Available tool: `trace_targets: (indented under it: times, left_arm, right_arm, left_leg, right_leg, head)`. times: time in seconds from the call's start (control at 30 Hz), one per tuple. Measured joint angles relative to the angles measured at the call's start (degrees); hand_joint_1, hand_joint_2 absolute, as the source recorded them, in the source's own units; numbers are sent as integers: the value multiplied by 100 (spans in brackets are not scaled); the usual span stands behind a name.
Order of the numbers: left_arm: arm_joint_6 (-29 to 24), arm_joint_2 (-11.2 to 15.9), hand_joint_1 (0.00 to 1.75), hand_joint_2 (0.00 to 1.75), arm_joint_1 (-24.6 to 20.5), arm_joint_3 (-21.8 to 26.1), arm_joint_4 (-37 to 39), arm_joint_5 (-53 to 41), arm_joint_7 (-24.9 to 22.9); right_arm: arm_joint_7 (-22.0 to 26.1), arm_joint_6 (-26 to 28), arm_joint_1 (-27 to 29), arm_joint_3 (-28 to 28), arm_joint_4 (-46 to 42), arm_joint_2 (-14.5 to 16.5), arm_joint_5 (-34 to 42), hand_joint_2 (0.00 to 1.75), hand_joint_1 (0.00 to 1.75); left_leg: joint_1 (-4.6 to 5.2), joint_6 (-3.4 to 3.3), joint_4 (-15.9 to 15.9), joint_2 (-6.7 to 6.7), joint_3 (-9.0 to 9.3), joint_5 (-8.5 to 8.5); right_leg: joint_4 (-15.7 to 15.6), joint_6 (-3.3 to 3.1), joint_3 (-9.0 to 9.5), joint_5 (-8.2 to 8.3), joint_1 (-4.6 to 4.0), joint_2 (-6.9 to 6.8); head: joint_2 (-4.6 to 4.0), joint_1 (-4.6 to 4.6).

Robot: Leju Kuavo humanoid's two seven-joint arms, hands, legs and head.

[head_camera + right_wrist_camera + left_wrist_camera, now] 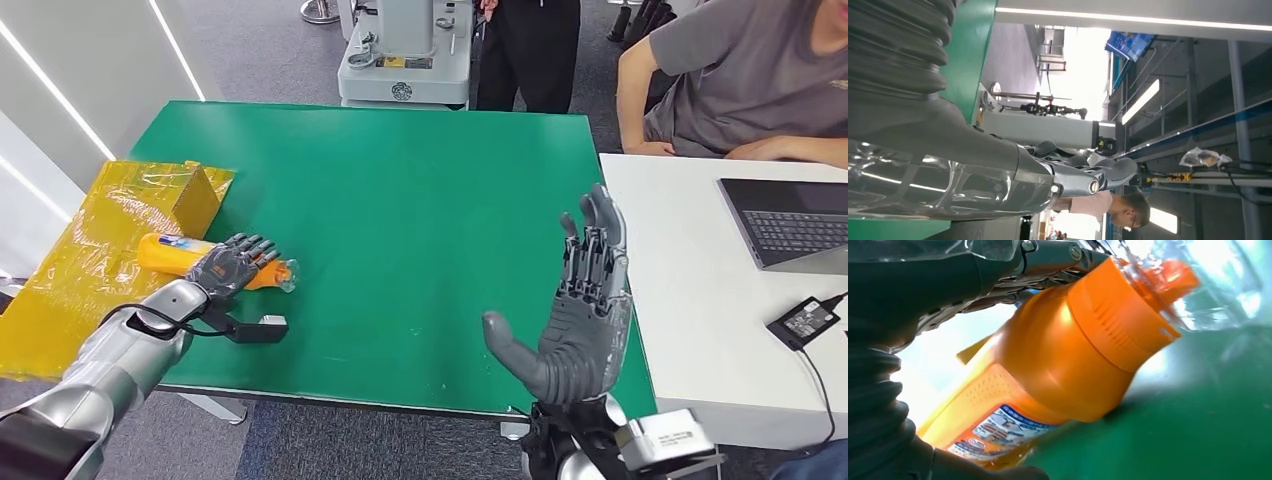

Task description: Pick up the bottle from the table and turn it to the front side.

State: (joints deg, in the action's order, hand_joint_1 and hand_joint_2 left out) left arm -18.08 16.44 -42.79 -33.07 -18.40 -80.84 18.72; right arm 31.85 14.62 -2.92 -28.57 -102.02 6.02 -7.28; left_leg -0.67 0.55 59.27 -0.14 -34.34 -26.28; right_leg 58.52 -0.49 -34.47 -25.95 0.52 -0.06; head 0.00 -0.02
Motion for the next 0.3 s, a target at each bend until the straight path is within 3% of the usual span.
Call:
trace_targets:
  times: [0.17,0.3]
  left_arm:
    - [-674,64,0,175,31,200,0,10,-163]
    - [-789,163,0,175,20,289,0,-65,-196]
  right_arm:
    - [12,127,11,48,-3,49,-5,175,0]
    - [19,156,35,62,-3,51,-7,175,0]
  left_leg:
    - [-2,4,0,8,-3,1]
    - [-1,6,0,14,-4,0]
  right_leg:
    - [3,-2,-9,1,0,11]
    - [2,-3,-15,1,0,19]
  head:
    - [0,1]
    - [0,1]
